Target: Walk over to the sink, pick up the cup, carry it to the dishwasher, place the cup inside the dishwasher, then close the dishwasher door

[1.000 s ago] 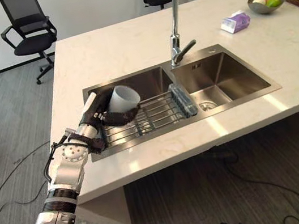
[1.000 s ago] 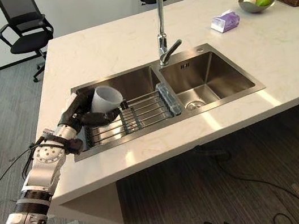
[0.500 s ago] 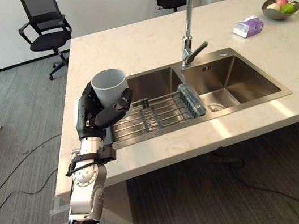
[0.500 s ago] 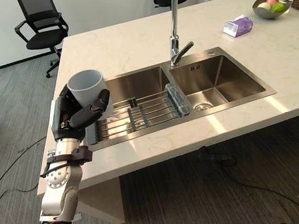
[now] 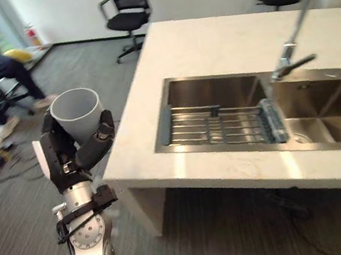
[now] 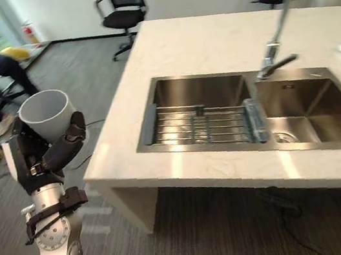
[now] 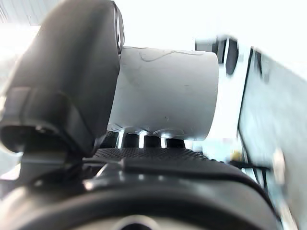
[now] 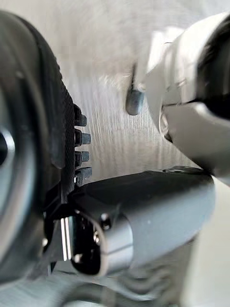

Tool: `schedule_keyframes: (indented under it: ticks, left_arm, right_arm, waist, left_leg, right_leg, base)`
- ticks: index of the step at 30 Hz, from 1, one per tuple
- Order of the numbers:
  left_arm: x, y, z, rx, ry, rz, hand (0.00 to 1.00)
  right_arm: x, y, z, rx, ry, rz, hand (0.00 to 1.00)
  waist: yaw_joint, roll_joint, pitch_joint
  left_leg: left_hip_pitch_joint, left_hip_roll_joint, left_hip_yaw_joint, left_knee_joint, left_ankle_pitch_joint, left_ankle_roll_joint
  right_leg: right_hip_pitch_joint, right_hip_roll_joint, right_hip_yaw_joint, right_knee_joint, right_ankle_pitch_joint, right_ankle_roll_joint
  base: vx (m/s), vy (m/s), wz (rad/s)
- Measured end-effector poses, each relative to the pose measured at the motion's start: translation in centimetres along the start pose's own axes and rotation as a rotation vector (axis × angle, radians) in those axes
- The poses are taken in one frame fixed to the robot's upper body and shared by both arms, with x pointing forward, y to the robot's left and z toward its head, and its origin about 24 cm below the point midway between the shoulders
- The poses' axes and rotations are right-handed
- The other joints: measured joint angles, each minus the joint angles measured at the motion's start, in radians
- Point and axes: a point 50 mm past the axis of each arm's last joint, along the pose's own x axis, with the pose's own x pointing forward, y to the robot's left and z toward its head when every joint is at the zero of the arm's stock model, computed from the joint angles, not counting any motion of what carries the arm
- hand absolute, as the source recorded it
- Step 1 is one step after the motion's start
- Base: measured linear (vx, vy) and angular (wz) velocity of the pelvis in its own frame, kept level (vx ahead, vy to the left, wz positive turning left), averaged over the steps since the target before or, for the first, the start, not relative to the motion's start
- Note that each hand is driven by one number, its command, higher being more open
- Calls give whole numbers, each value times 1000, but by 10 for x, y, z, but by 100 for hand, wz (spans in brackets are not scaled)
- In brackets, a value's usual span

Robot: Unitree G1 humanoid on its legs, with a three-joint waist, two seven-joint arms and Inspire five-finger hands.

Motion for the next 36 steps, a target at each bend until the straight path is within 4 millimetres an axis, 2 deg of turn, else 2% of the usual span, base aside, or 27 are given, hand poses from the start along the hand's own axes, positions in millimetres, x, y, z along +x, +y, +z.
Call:
schedule_keyframes:
  ticks: [1, 2, 3, 4, 6, 7, 8, 9, 10, 11, 12, 13, 14, 15, 16, 18, 19, 20, 21, 22, 25, 28, 29, 30, 31, 33, 36]
  left_arm:
    - [-1, 0, 0, -6, 3, 8, 0]
    - [-2, -2, 2, -14, -2, 1, 0]
    - [0, -4, 5, -20, -24, -20, 0]
    - [0, -6, 7, -26, -38, -43, 0]
    - [-1, -7, 6, -31, -33, -62, 0]
    - [-1, -8, 8, -36, -47, -76, 0]
    - [-2, -8, 9, -40, -59, -82, 0]
    - [-2, -11, 11, -57, -77, -100, 0]
    - [-3, -16, 12, -96, -76, -132, 0]
    - [-3, -18, 12, -112, -77, -141, 0]
    - [-3, -17, 14, -124, -95, -144, 0]
    - [-2, -15, 15, -129, -109, -137, 0]
    - [-1, -13, 16, -143, -117, -131, 0]
    - [-3, -13, 13, -159, -101, -138, 0]
    - [-5, -15, 11, -168, -87, -142, 0]
    - [-11, -24, 9, -211, -71, -180, 0]
    - [-14, -41, 6, -256, -64, -239, 0]
    - [-15, -50, 2, -277, -56, -277, 0]
    - [-16, -63, -2, -304, -52, -326, 0]
    - [-14, -81, -13, -310, -17, -395, 0]
    - [-16, -85, -32, -277, 78, -395, 0]
    - [-16, -83, -33, -269, 92, -379, 0]
    - [-15, -84, -32, -271, 86, -383, 0]
    - [-15, -84, -31, -274, 81, -387, 0]
    - [-19, -87, -31, -288, 97, -381, 0]
    - [-22, -97, -19, -335, 68, -419, 0]
    - [-21, -103, -5, -373, 18, -448, 0]
  right_arm:
    - [1, -3, 1, -26, 13, -3, 100]
    - [1, -7, -1, -34, 30, -10, 100]
    - [3, -7, 0, -36, 48, -14, 100]
    - [3, -11, 2, -32, 56, -21, 100]
    - [1, -18, 1, -66, 74, -31, 100]
    - [1, -24, 3, -73, 74, -41, 100]
    - [0, -28, 4, -73, 70, -49, 100]
    - [-1, -34, 7, -63, 65, -66, 100]
    - [-1, -35, 8, -51, 62, -71, 100]
    - [0, -32, 7, -43, 58, -65, 100]
    - [2, -22, 10, -30, 45, -43, 100]
    - [4, -14, 14, -22, 31, -26, 100]
    - [7, -1, 20, 16, -5, 5, 100]
    - [9, 8, 24, 58, -30, 23, 100]
    - [9, 10, 25, 80, -33, 25, 100]
    - [10, 9, 30, 159, -55, 10, 100]
    - [7, 4, 23, 291, -58, -20, 100]
    - [6, 4, 17, 371, -51, -34, 100]
    - [6, 5, 15, 477, -73, -53, 100]
    - [5, 4, 13, 573, -83, -63, 100]
    - [1, 12, -4, 604, -48, -62, 100]
    - [-4, 22, -23, 667, -21, -58, 100]
    - [-7, 22, -29, 669, -23, -65, 100]
    - [-8, 23, -33, 662, -16, -60, 100]
    - [-9, 21, -35, 662, -13, -69, 100]
    - [-9, 17, -33, 649, -23, -74, 100]
    - [-6, 17, -19, 600, -65, -54, 100]
  waist:
    - [6, -9, 5]
    - [6, -8, 6]
    - [8, -17, 18]
    - [9, -21, 39]
    - [6, -11, 31]
    - [4, 12, 14]
    - [1, 27, 3]
    - [-4, 61, -17]
    - [-19, 80, -29]
    - [-22, 80, -30]
    - [-19, 77, -32]
    - [-17, 69, -30]
    - [-16, 55, -24]
    - [-25, 36, -28]
    - [-22, 37, -31]
    - [-6, 46, -34]
    - [-19, 60, -38]
    - [-31, 68, -44]
    - [-57, 86, -42]
    - [-80, 85, -28]
    - [-96, 56, -17]
    - [-102, 50, -20]
    - [-117, 28, -33]
    - [-119, 9, -44]
    - [-117, 23, -57]
    - [-109, 44, -71]
    - [-95, 49, -75]
  left_leg:
    - [-8, -15, 26, -56, 48, -11]
    - [-8, -12, 91, -89, 50, 34]
    - [-58, 40, 310, 32, -9, 112]
    - [-81, 99, 501, 208, -71, 150]
    - [-58, 185, 678, 367, -108, 161]
    - [-31, 229, 734, 392, -108, 159]
    - [-18, 251, 756, 375, -98, 160]
    - [-1, 261, 778, 300, -63, 119]
    - [28, 199, 810, 192, -55, 132]
    - [43, 177, 809, 140, -52, 136]
    - [52, 154, 774, 79, -48, 131]
    - [54, 142, 750, 47, -35, 110]
    - [52, 118, 693, 4, -12, 88]
    - [51, 93, 648, -16, -5, 80]
    - [54, 87, 635, -28, 1, 70]
    - [50, 61, 597, -62, 4, 73]
    - [58, 35, 519, -89, 11, 100]
    - [57, 33, 475, -98, 12, 107]
    - [52, 41, 409, -100, 18, 116]
    - [52, 51, 335, -105, 27, 119]
    - [106, 44, 297, -122, 19, 100]
    - [130, 45, 270, -115, -2, 65]
    - [133, 35, 254, -106, -22, 39]
    - [137, 25, 248, -104, -38, 23]
    - [145, 60, 261, -99, -49, 15]
    - [151, 112, 312, -93, -43, -16]
    - [177, 142, 337, -108, -18, -57]
  right_leg:
    - [10, -24, -105, 16, -12, 1]
    - [10, -30, -171, 17, -16, 0]
    - [21, -56, -285, 16, -23, 7]
    - [48, -87, -393, 30, -30, 13]
    - [83, -117, -540, 49, -30, 17]
    - [102, -126, -616, 69, -30, 17]
    - [107, -126, -653, 81, -30, 17]
    - [117, -125, -721, 127, -34, 14]
    - [139, -199, -782, 270, -48, -1]
    - [142, -237, -801, 358, -68, -15]
    - [135, -247, -800, 384, -101, 33]
    - [123, -245, -803, 372, -111, 47]
    - [100, -229, -811, 295, -96, 29]
    - [106, -224, -820, 234, -25, 7]
    - [112, -227, -817, 235, 0, 31]
    - [118, -262, -754, 305, 15, 13]
    - [82, -304, -545, 423, 25, -50]
    - [49, -298, -411, 454, -8, -36]
    - [15, -231, -217, 413, -87, 15]
    - [-47, -119, 46, 354, -153, 20]
    - [-171, -50, 294, 331, -156, 22]
    - [-240, -39, 389, 296, -137, 19]
    - [-238, -49, 423, 245, -65, 15]
    - [-235, -64, 423, 232, -8, 41]
    - [-207, -45, 393, 219, -14, 51]
    - [-172, -11, 356, 173, -15, 31]
    - [-139, 20, 344, 157, -14, 27]
  base:
    - [-202, -22, 198]
    - [-211, 15, 263]
    - [-156, 36, 274]
    - [-120, 27, 270]
    - [-58, 15, 249]
    - [-8, 76, 235]
    - [18, 116, 231]
    - [22, 282, 254]
    - [-5, 309, 256]
    - [-40, 407, 214]
    - [-51, 258, 128]
    - [-63, 224, 139]
    - [-37, 89, 156]
    - [-12, 56, 155]
    - [18, 69, 127]
    - [43, 173, 105]
    - [60, 178, 132]
    - [90, 121, 165]
    - [123, 3, 182]
    - [134, -22, 165]
    - [136, -36, 70]
    - [186, -112, 35]
    - [150, -130, 54]
    - [220, -197, 57]
    - [270, -209, 43]
    - [318, -225, 39]
    - [172, -100, 12]
